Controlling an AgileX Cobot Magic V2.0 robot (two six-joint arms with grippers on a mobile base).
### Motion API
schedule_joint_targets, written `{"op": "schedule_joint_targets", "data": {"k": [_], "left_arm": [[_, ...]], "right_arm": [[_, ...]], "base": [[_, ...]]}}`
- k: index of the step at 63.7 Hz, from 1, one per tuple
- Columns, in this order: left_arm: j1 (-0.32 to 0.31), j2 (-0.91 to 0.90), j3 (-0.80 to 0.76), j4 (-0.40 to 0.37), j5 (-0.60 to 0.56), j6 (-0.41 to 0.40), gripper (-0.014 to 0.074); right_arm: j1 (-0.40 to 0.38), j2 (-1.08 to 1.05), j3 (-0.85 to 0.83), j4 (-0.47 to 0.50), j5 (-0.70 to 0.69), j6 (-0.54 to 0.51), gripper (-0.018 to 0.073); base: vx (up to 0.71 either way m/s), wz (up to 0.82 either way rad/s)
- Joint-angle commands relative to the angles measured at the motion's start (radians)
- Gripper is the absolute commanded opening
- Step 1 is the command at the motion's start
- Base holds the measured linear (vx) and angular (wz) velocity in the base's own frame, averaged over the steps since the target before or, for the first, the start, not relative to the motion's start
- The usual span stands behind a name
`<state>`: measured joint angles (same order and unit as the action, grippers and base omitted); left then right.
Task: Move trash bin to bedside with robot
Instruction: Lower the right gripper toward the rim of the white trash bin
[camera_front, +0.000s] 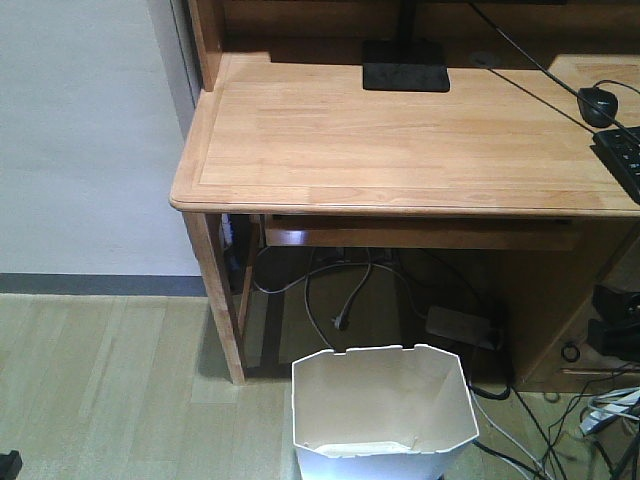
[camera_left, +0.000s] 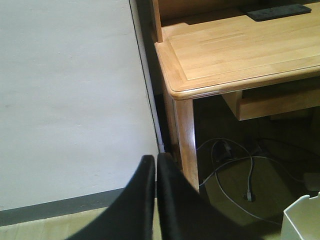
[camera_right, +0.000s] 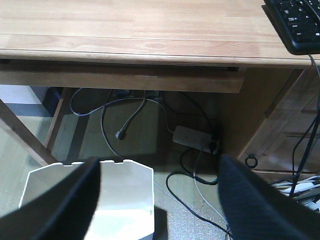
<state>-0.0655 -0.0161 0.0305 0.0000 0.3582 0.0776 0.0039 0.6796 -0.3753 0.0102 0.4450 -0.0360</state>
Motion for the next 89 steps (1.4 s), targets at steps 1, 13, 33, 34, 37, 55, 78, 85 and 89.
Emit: {"op": "schedule_joint_targets", "data": {"k": [1, 13, 33, 34, 37, 55, 78, 85, 89], "left_arm": [[0.0, -0.02, 0.018, 0.0, -0.069, -0.005, -0.0007], [0.0, -0.02, 0.018, 0.0, -0.069, -0.005, -0.0007], [0.0, -0.02, 0.018, 0.0, -0.069, -0.005, -0.0007], [0.0, -0.02, 0.018, 0.0, -0.069, -0.005, -0.0007], [0.0, -0.02, 0.018, 0.0, -0.069, -0.005, -0.0007], [0.0, -0.02, 0.018, 0.0, -0.069, -0.005, -0.0007], [0.0, -0.02, 0.018, 0.0, -0.069, -0.005, -0.0007], [0.0, -0.02, 0.018, 0.0, -0.069, -0.005, -0.0007], [0.0, -0.02, 0.018, 0.0, -0.069, -0.005, -0.0007]], "right_arm": [[-0.005, 0.004, -0.034, -0.003, -0.06, -0.002, 0.0582], [-0.005, 0.023, -0.04, 0.052, -0.058, 0.006, 0.0586], [-0.005, 0.334, -0.182, 0.052, 0.014, -0.011, 0.0586], [-0.005, 0.351, -0.189, 0.052, 0.015, -0.014, 0.0586], [-0.005, 0.408, -0.209, 0.053, 0.019, -0.025, 0.0586], [-0.005, 0.716, -0.316, 0.056, -0.041, -0.087, 0.0586], [-0.005, 1.115, -0.428, 0.07, -0.152, -0.152, 0.0586], [-0.005, 1.231, -0.475, 0.095, -0.181, -0.196, 0.0586], [-0.006, 1.298, -0.504, 0.106, -0.194, -0.23, 0.0586]], "base": [[0.0, 0.0], [0.0, 0.0], [0.0, 0.0], [0.0, 0.0], [0.0, 0.0], [0.0, 0.0], [0.0, 0.0], [0.0, 0.0], [0.0, 0.0]]}}
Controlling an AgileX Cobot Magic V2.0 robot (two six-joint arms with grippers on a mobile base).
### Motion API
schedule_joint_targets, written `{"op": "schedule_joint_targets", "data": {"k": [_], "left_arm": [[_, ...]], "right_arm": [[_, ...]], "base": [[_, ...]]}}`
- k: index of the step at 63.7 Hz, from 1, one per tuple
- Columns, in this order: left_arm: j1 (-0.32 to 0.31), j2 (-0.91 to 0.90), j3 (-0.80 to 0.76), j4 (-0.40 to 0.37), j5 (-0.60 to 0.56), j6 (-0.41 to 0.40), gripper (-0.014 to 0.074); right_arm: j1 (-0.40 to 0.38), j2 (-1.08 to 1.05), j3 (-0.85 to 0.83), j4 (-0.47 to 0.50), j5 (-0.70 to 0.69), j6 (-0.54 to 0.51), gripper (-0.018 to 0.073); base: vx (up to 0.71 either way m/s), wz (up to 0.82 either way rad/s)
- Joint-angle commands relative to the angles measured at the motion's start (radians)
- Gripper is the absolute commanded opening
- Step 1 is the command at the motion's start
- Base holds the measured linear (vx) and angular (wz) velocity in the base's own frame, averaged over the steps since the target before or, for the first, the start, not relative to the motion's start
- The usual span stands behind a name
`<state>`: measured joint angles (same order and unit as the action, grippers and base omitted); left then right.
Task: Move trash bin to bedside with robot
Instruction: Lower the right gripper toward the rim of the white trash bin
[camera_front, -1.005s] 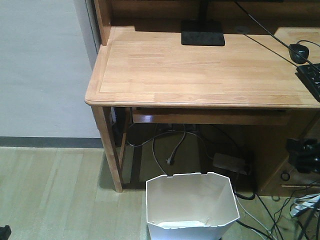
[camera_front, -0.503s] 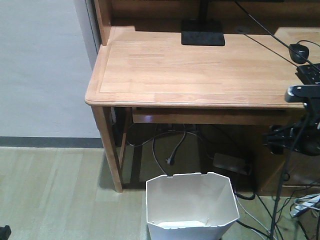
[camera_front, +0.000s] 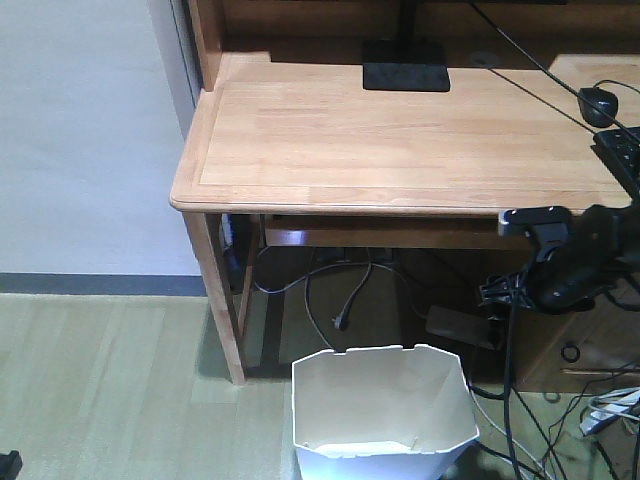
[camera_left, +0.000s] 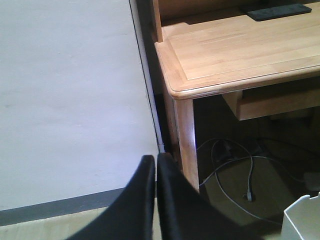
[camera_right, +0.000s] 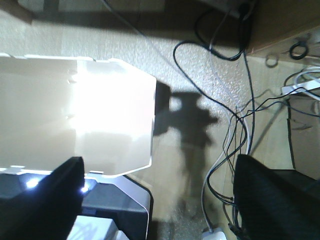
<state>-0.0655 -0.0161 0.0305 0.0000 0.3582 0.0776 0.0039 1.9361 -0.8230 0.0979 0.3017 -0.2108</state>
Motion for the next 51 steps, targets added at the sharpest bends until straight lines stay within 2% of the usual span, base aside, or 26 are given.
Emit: {"op": "schedule_joint_targets", "data": {"k": [1, 16, 28, 51], "left_arm": [[0.0, -0.02, 0.018, 0.0, -0.069, -0.005, -0.0007], [0.0, -0.02, 0.018, 0.0, -0.069, -0.005, -0.0007], [0.0, -0.02, 0.018, 0.0, -0.069, -0.005, -0.0007], [0.0, -0.02, 0.018, 0.0, -0.069, -0.005, -0.0007]], "right_arm": [[-0.006, 0.056, -0.064, 0.018, -0.051, -0.062, 0.0586], [-0.056, 0.257, -0.163, 0.029, -0.061, -0.089, 0.0586], [-0.052, 0.388, -0.224, 0.044, -0.104, -0.149, 0.0586], [-0.052, 0.609, -0.38, 0.047, -0.098, -0.177, 0.0586]], "base": [[0.0, 0.0], [0.0, 0.0], [0.0, 0.0], [0.0, 0.0]]}}
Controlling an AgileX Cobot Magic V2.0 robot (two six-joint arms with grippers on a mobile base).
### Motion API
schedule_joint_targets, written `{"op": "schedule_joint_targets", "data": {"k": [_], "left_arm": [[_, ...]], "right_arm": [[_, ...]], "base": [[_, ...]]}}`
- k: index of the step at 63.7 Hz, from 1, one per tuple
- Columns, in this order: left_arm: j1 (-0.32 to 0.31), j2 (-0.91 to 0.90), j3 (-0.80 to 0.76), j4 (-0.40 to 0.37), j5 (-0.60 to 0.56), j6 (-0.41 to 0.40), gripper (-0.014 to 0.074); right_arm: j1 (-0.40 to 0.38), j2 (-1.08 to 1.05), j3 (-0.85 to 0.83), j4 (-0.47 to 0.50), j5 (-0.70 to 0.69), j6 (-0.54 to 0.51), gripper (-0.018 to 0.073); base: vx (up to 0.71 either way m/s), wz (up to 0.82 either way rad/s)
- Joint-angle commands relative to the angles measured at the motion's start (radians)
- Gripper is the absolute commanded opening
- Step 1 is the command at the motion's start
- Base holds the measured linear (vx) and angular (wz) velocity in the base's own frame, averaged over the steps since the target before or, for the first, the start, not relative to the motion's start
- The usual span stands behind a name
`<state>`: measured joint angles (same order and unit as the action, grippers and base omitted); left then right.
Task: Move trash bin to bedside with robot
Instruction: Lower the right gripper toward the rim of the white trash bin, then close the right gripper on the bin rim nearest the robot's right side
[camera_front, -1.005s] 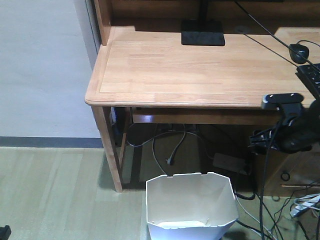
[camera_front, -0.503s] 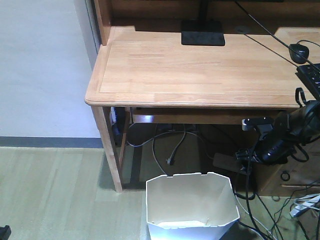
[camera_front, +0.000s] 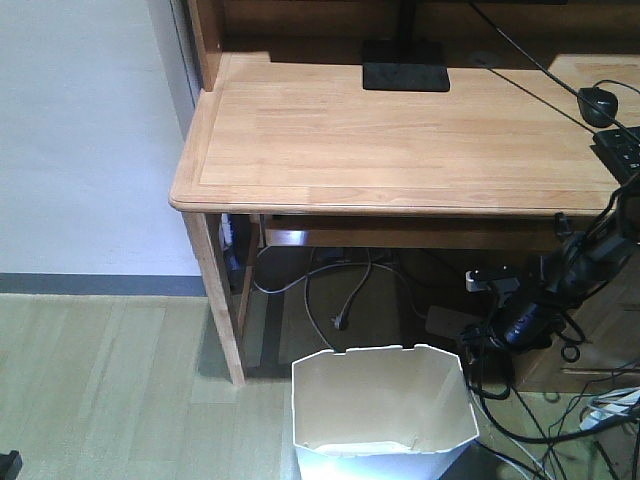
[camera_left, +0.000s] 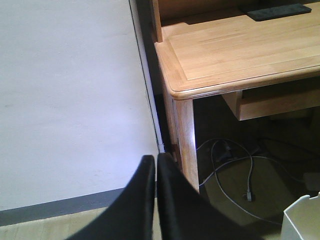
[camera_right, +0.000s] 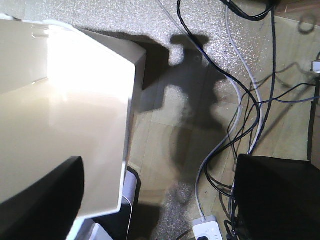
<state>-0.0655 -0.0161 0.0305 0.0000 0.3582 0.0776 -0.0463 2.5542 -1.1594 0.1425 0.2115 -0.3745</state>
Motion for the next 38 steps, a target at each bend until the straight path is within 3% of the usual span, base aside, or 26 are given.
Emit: {"op": "schedule_joint_targets", "data": {"k": [1, 21, 38], "left_arm": [[0.0, -0.02, 0.018, 0.0, -0.069, -0.005, -0.0007], [0.0, -0.02, 0.018, 0.0, -0.069, -0.005, -0.0007], [0.0, -0.02, 0.018, 0.0, -0.069, -0.005, -0.0007]], "right_arm": [[-0.002, -0.001, -0.05, 0.003, -0.008, -0.013, 0.0586], [-0.002, 0.14, -0.168, 0.039, 0.018, -0.029, 0.0586], [-0.002, 0.241, -0.266, 0.261, 0.105, -0.247, 0.0586]], "base": [[0.0, 0.0], [0.0, 0.0], [0.0, 0.0]]}}
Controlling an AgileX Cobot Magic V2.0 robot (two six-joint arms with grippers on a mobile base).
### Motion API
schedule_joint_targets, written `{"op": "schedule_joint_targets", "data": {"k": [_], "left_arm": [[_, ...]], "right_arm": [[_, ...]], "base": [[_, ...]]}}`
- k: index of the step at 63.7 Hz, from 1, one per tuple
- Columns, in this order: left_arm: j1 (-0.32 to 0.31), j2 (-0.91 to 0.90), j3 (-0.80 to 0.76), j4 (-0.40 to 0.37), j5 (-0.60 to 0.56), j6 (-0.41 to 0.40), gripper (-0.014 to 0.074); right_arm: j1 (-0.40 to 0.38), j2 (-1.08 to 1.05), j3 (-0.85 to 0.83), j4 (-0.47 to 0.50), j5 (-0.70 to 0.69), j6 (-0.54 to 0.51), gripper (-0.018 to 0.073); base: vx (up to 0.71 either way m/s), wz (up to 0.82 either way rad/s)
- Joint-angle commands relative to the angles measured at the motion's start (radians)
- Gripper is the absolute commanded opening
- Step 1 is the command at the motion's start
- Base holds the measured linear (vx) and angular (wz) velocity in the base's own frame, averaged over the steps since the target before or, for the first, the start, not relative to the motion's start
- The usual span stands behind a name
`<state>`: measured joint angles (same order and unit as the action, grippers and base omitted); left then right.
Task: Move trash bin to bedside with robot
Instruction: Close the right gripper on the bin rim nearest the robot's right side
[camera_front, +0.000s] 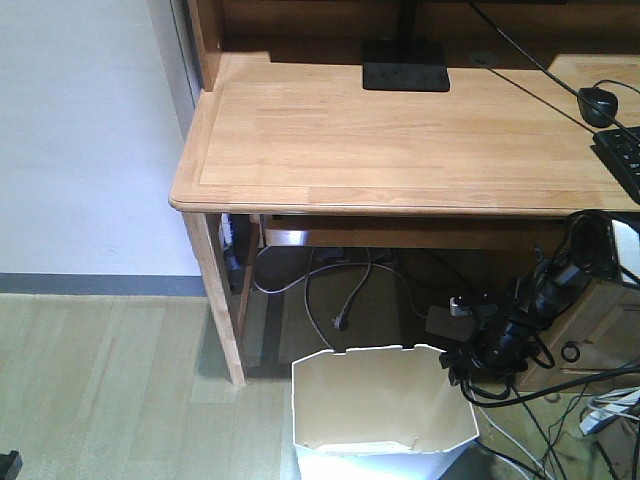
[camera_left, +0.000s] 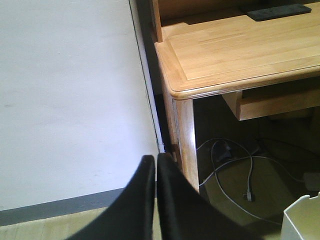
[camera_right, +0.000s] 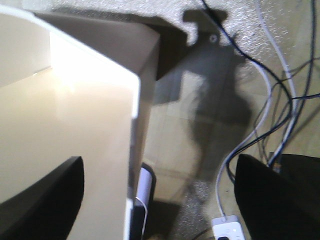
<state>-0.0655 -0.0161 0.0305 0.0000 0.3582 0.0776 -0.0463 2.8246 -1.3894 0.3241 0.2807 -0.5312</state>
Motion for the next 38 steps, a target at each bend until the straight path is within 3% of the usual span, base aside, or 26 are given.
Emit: {"op": "schedule_joint_targets", "data": {"k": [1, 7, 25, 38], "left_arm": [[0.0, -0.02, 0.018, 0.0, -0.069, -0.005, -0.0007], [0.0, -0.02, 0.018, 0.0, -0.069, -0.005, -0.0007], [0.0, -0.02, 0.018, 0.0, -0.069, -0.005, -0.0007], [0.0, -0.02, 0.018, 0.0, -0.069, -0.005, -0.0007]], "right_arm": [[-0.002, -0.023, -0.041, 0.09, 0.041, -0.098, 0.0586], [-0.002, 0.012, -0.075, 0.143, 0.07, -0.137, 0.0586], [-0.002, 0.129, -0.208, 0.149, 0.193, -0.139, 0.0563], [-0.002, 0.181, -0.292, 0.149, 0.271, -0.134, 0.0396]], "base": [[0.0, 0.0], [0.0, 0.0], [0.0, 0.0], [0.0, 0.0]]}}
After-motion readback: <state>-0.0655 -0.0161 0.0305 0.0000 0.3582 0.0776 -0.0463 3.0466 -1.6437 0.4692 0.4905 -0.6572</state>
